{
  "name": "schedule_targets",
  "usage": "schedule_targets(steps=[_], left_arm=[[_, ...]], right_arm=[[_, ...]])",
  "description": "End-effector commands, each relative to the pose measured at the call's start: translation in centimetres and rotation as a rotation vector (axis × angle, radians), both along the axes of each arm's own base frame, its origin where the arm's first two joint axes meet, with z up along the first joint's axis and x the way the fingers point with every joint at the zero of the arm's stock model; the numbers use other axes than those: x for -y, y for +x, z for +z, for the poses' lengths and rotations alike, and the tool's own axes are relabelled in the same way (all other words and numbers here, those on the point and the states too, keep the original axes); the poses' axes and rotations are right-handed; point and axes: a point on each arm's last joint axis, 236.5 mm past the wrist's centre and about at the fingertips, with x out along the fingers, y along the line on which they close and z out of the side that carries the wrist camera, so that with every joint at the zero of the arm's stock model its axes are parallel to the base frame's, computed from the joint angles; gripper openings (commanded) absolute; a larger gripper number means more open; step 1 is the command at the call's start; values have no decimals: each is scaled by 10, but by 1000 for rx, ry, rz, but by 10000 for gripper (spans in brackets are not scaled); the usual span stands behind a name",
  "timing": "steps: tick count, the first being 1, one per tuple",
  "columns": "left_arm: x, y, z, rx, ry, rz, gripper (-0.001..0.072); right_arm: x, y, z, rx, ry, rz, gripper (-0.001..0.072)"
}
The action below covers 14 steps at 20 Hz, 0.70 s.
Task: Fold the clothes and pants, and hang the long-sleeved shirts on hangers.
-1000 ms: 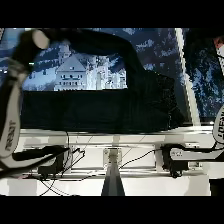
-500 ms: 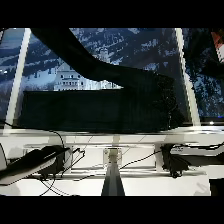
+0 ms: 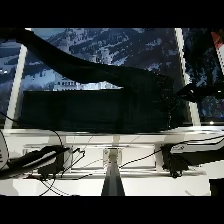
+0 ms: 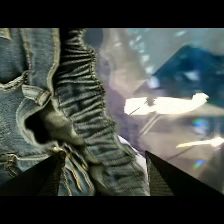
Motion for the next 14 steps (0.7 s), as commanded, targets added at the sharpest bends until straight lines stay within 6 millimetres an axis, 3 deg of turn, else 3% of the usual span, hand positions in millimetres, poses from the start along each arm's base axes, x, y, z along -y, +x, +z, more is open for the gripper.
schedule_targets(steps=[1,2,5,10,11,12,13,14], left_arm=[[4,1,-35,-105,-21,-3,28],[7,3,-39,-114,-21,-8,28],[15,6,-48,-133,-19,-24,28],[23,7,-51,-140,-26,-39,28],[24,7,-52,-140,-25,-41,28],[25,7,-52,-140,-25,-44,28],[25,7,-52,-140,-25,-44,28],[25,7,-52,-140,-24,-43,28]], right_arm=[[-25,13,-22,-14,106,-31,576],[-34,20,-22,1,146,-40,634],[-60,36,-13,92,211,21,630],[-81,38,3,142,235,159,602],[-81,41,2,150,222,159,493],[-80,46,-1,159,201,154,323],[-79,51,-4,170,179,147,97],[-79,55,-6,179,161,143,23]])
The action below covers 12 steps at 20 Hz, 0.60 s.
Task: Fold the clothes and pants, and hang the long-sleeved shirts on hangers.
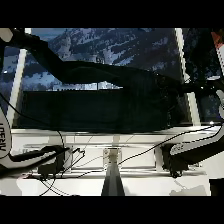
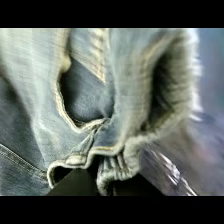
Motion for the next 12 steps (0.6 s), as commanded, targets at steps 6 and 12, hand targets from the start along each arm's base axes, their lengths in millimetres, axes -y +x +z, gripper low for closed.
schedule_targets(steps=[6,12], left_arm=[[-34,4,17,50,167,31,28],[-57,26,113,428,186,150,28]], right_arm=[[38,33,33,143,-111,-45,20],[101,32,74,234,-218,-164,21]])
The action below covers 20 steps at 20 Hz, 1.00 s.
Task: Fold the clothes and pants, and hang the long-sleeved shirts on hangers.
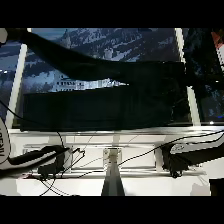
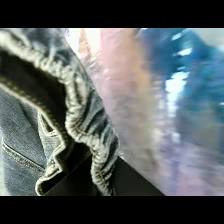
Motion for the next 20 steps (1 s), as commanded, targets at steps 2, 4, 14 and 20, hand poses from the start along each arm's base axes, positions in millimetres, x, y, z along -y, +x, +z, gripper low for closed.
schedule_targets(steps=[2,4,14,20], left_arm=[[-23,5,64,242,-1,69,28],[-34,-1,59,215,-1,102,28],[-50,-58,96,242,-81,214,26],[-51,-110,136,311,-108,241,26]], right_arm=[[37,-8,17,30,-56,-69,21],[38,-13,17,21,-49,-64,21],[37,-13,17,24,-54,-55,21],[37,-13,17,30,-57,-47,21]])
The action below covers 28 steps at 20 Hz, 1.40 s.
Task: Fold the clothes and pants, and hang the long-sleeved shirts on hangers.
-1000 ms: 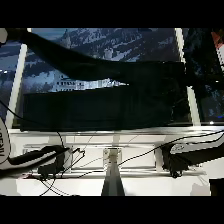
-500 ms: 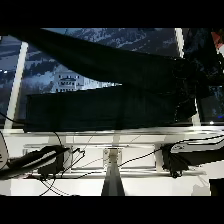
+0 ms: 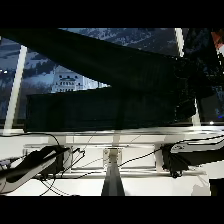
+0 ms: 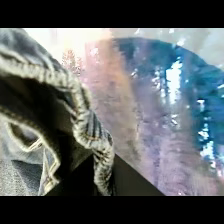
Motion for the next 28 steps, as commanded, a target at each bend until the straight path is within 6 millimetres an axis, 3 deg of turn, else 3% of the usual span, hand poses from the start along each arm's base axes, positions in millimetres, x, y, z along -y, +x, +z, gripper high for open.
schedule_targets(steps=[1,3,4,8,10,17,23,28], left_arm=[[-2,-32,-24,-111,-69,45,26],[7,-44,-86,-279,-125,43,25],[10,-45,-103,-276,-151,50,25],[7,-48,-130,-21,-261,99,25],[-5,-48,-159,19,-285,126,26],[-55,4,-266,-23,-399,185,27],[-29,74,-303,112,-436,-27,28],[-26,81,-351,49,-468,-31,28]], right_arm=[[0,0,1,4,-1,3,21],[0,0,1,4,-1,2,21],[0,0,1,4,-1,2,21],[1,0,0,13,-11,13,21],[3,2,0,17,-18,6,21],[11,9,-1,35,-47,-26,21],[27,22,-3,71,-103,-86,21],[40,30,-3,94,-143,-126,21]])
